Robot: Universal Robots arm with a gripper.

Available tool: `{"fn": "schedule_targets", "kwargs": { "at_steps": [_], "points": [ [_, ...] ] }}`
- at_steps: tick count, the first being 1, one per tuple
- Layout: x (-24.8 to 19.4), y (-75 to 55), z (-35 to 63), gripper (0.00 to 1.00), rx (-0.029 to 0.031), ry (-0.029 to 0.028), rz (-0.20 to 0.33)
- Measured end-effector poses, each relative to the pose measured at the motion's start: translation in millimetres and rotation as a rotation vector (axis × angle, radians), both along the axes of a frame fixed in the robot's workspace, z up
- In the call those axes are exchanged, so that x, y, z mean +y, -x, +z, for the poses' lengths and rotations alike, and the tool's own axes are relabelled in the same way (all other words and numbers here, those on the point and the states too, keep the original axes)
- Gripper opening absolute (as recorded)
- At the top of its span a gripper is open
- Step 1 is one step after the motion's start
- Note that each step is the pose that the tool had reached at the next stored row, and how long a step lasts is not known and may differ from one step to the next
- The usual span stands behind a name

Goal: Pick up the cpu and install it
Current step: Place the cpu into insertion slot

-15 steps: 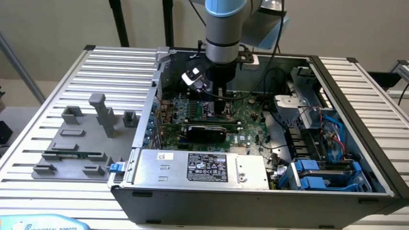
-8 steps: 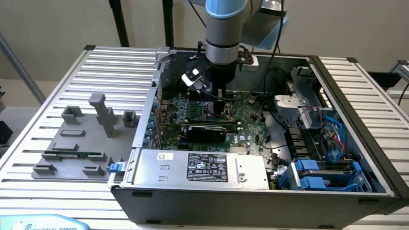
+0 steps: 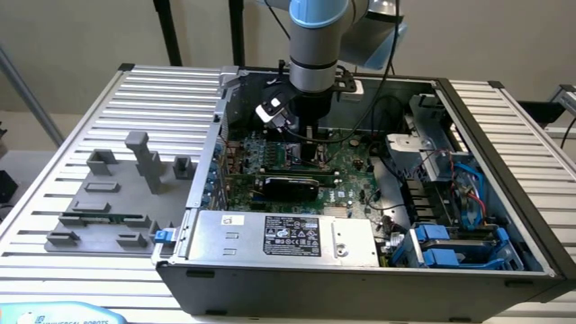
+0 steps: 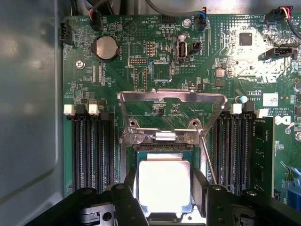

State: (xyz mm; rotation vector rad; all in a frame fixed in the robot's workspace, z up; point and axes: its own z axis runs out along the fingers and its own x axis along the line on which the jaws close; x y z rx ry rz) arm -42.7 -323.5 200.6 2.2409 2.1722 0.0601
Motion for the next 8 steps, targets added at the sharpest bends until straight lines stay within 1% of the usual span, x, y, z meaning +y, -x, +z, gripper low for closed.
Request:
{"fn": "schedule_targets", "kwargs": {
  "at_steps": [4,8],
  "points": [
    [0.1,-0.2,-1.2,0.55,0.0,0.0004,0.0],
    [0.0,-0.5,-2.2,0.55,0.0001,0.0041,-0.001]
  ]
}}
